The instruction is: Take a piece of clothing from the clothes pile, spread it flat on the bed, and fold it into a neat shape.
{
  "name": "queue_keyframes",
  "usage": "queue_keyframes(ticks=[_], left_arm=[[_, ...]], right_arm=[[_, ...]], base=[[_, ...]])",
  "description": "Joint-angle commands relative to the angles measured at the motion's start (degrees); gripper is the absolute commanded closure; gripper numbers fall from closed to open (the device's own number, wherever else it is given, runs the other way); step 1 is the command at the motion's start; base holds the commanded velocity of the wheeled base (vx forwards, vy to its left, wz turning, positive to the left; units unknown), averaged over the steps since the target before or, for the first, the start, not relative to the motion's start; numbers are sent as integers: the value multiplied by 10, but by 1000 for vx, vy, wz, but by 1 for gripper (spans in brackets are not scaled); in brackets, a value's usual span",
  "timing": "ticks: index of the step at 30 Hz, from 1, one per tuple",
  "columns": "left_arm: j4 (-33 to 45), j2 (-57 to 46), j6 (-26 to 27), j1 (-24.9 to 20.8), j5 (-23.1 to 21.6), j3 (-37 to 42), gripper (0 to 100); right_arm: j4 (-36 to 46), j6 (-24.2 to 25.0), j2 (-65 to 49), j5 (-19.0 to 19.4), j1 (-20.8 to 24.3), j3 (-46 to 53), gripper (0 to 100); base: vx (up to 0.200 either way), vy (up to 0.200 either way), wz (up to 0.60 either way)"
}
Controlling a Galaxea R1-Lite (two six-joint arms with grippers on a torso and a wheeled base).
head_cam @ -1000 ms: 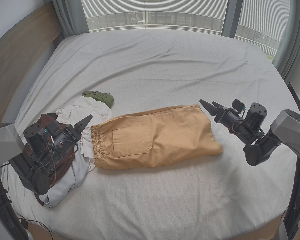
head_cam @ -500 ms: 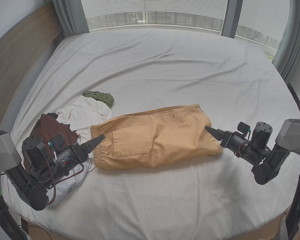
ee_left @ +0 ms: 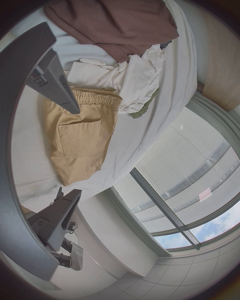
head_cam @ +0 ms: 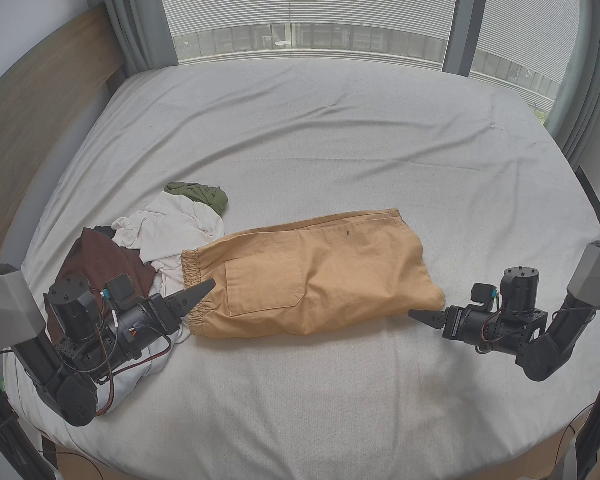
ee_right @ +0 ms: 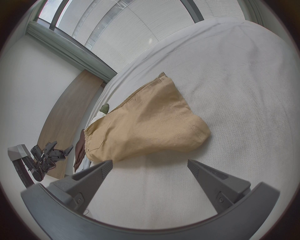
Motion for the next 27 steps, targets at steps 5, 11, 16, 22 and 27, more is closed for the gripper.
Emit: queue_keyframes(ticks=[5, 11, 16, 22, 27], left_arm=[[0, 9, 1, -2, 0, 2, 0], [0, 10, 8, -2, 0, 2, 0], [0, 13, 9, -1, 0, 2, 0], [0, 13, 9, -2, 0, 2, 0], [0, 14, 9, 1, 0, 1, 0]], right_arm=[[-9, 3, 14, -3, 8, -7, 0], [-9, 7, 44, -18, 13, -21, 0], [-9, 33, 56, -18, 28, -39, 0], [-15, 60, 88, -19, 35, -71, 0], [-35, 80, 111, -39, 42, -100, 0]], base=[[0, 0, 0], [0, 0, 0], [0, 0, 0], [0, 0, 0], [0, 0, 0]])
